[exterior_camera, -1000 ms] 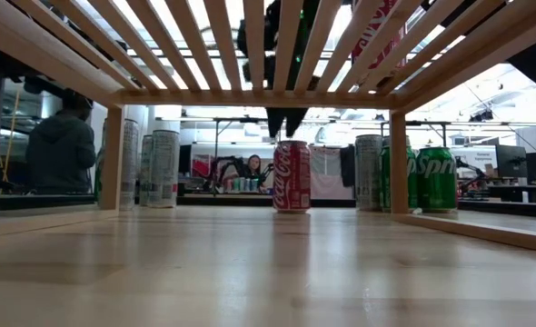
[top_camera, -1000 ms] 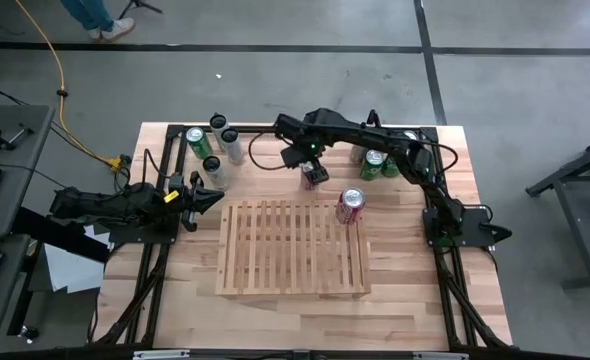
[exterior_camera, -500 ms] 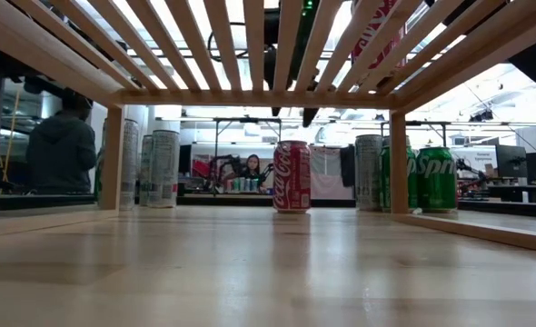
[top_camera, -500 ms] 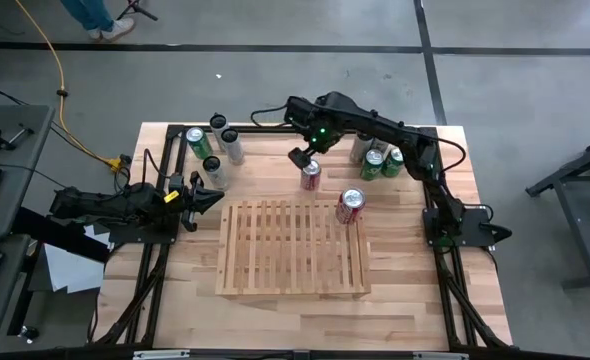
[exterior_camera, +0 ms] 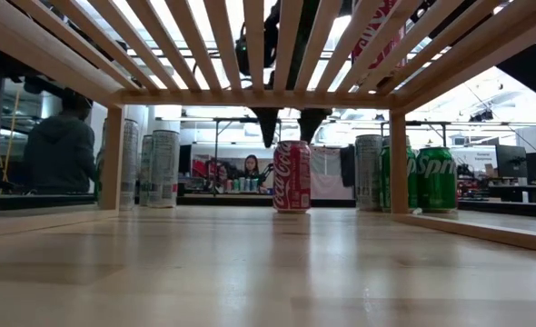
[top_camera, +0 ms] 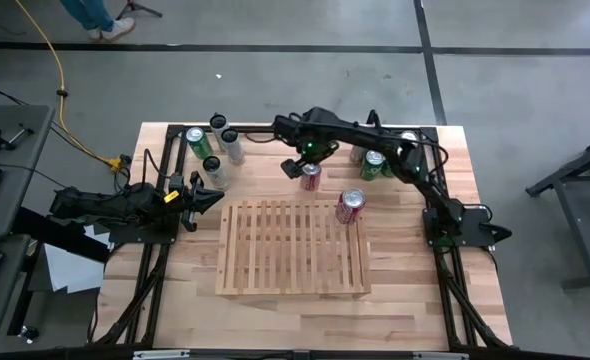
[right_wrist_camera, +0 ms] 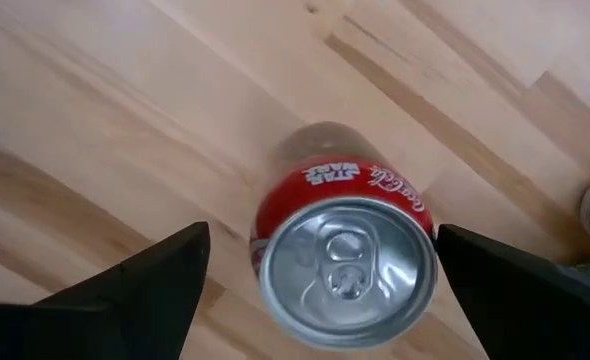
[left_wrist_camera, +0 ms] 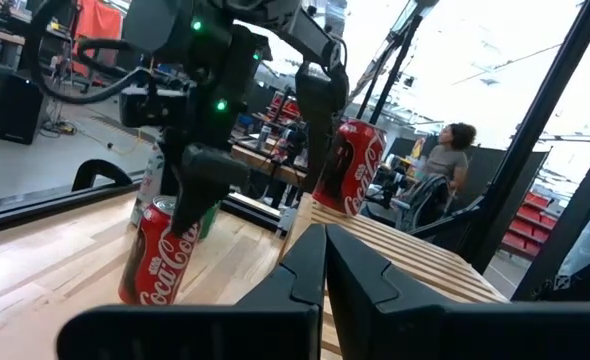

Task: Place canned beverage on shelf
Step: Put the red-white soda can on the shelf aligned with the other red-white soda can

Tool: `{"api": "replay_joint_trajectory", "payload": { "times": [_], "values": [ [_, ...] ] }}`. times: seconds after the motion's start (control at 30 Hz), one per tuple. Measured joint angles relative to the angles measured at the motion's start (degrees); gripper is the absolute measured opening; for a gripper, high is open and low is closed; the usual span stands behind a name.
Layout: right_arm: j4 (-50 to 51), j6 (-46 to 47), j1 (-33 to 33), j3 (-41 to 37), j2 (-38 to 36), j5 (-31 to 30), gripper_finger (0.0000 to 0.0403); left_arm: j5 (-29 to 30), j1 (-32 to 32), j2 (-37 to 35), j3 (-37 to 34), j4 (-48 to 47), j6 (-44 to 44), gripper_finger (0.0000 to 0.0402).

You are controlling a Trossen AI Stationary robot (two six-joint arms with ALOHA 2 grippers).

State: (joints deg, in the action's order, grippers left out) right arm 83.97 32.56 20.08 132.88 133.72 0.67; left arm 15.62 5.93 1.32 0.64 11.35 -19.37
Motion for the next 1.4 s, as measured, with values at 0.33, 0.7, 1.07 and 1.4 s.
{"api": "replay_joint_trajectory", "payload": {
  "times": [0.33,0.7,1.07,1.4],
  "values": [
    [2.69,-8.08,-0.05,0.00,1.08,-0.92,0.0333,0.00,0.00,0.02,0.00,0.02,0.01,0.0003],
    [1.96,-46.54,0.17,0.00,1.06,-1.67,0.0272,0.00,-0.01,0.01,0.00,0.00,0.01,0.0003],
    [1.94,-47.22,0.15,0.00,1.06,-0.64,0.0347,0.00,-0.02,0.02,0.00,0.02,0.01,0.0003],
    [0.93,-48.38,0.15,0.00,1.06,0.56,0.0321,0.00,0.00,0.00,0.02,0.00,0.01,0.0003]
  ]
}}
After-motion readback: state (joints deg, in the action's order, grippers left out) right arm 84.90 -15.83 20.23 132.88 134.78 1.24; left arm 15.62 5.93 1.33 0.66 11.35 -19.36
